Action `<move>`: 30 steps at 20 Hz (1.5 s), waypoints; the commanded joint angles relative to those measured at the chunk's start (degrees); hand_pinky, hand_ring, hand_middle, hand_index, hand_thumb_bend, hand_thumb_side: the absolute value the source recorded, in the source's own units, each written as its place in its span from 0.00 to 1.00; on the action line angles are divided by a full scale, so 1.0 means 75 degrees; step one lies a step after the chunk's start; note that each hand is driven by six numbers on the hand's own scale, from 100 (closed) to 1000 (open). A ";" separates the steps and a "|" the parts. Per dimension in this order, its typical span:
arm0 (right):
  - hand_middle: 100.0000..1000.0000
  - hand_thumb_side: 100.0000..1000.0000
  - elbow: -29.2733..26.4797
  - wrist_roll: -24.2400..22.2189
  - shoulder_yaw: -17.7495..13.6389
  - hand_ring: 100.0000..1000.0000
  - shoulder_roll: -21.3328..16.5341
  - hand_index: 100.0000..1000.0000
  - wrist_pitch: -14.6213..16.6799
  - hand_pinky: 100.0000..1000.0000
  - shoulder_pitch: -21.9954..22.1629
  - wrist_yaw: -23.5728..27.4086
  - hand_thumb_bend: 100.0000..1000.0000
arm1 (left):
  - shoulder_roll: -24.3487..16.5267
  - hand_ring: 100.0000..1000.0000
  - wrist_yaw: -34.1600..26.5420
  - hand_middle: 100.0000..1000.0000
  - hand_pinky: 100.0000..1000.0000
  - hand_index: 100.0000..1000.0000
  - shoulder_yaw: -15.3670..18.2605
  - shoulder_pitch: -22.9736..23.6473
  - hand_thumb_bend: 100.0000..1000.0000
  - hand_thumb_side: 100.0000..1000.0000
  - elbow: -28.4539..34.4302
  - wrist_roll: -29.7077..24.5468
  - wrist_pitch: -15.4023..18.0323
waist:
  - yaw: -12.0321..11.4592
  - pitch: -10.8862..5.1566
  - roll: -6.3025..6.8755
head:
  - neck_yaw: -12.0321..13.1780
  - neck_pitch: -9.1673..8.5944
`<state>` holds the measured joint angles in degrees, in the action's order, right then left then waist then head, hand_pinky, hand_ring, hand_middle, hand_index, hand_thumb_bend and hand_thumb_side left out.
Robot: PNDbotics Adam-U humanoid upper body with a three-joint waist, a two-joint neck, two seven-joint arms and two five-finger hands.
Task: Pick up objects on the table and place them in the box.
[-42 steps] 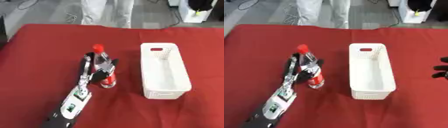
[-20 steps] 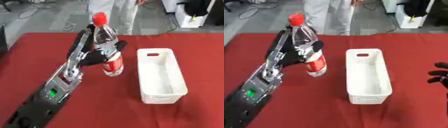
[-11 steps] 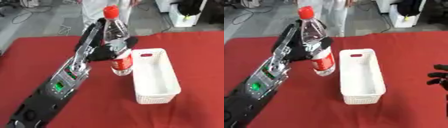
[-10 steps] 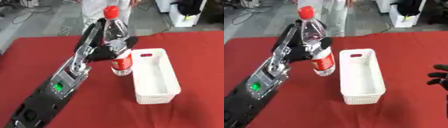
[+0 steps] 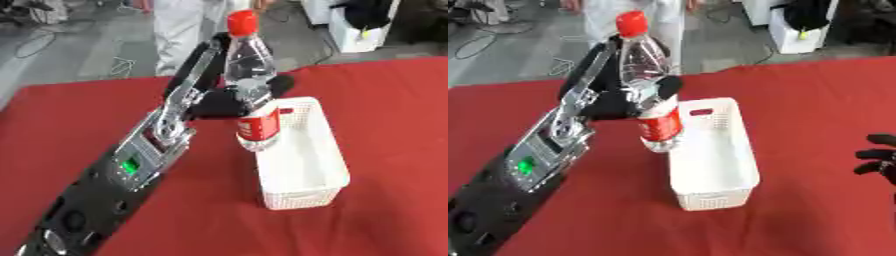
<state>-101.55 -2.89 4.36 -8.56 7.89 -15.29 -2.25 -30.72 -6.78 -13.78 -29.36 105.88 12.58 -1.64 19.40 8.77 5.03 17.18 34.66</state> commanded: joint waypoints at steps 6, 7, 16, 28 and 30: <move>0.63 0.81 -0.0227 -0.0079 0.0048 0.55 -0.0063 0.68 0.0015 0.43 -0.0236 0.0092 0.00 | -0.0054 0.33 -0.0226 0.40 0.33 0.57 -0.0035 -0.0317 0.45 0.34 -0.0050 -0.0175 0.0359 | 0.0235 0.0035 0.0022 | 0.0120 -0.0299; 0.63 0.82 -0.0240 -0.0085 0.0051 0.55 -0.0058 0.68 0.0013 0.43 -0.0253 0.0095 0.00 | -0.0038 0.34 -0.0243 0.40 0.33 0.58 -0.0049 -0.0340 0.45 0.34 -0.0074 -0.0204 0.0399 | 0.0262 0.0056 0.0028 | 0.0127 -0.0324; 0.63 0.82 -0.0338 -0.0135 0.0088 0.55 -0.0003 0.68 0.0000 0.43 -0.0407 0.0137 0.00 | 0.0150 0.34 -0.0172 0.41 0.33 0.58 -0.0228 -0.0490 0.42 0.37 -0.0220 -0.0511 0.0622 | 0.0541 0.0300 0.0066 | 0.0210 -0.0572; 0.63 0.82 -0.0365 -0.0166 0.0092 0.55 0.0005 0.68 -0.0025 0.43 -0.0422 0.0159 0.00 | 0.0153 0.45 -0.0235 0.51 0.41 0.66 -0.0183 -0.0575 0.49 0.41 -0.0166 -0.0589 0.0865 | 0.0710 0.0429 0.0114 | 0.0264 -0.0855; 0.63 0.82 -0.0351 -0.0159 0.0082 0.55 -0.0009 0.68 -0.0027 0.43 -0.0395 0.0153 0.00 | 0.0102 0.62 -0.0352 0.68 0.55 0.79 -0.0104 -0.0556 0.57 0.44 0.0039 -0.0521 0.0948 | 0.0679 0.0401 0.0100 | 0.0244 -0.0847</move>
<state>-103.18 -3.97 5.05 -8.47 7.70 -17.95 -1.13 -28.76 -8.76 -15.57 -32.66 104.48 8.42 5.00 24.55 12.88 6.24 18.69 29.07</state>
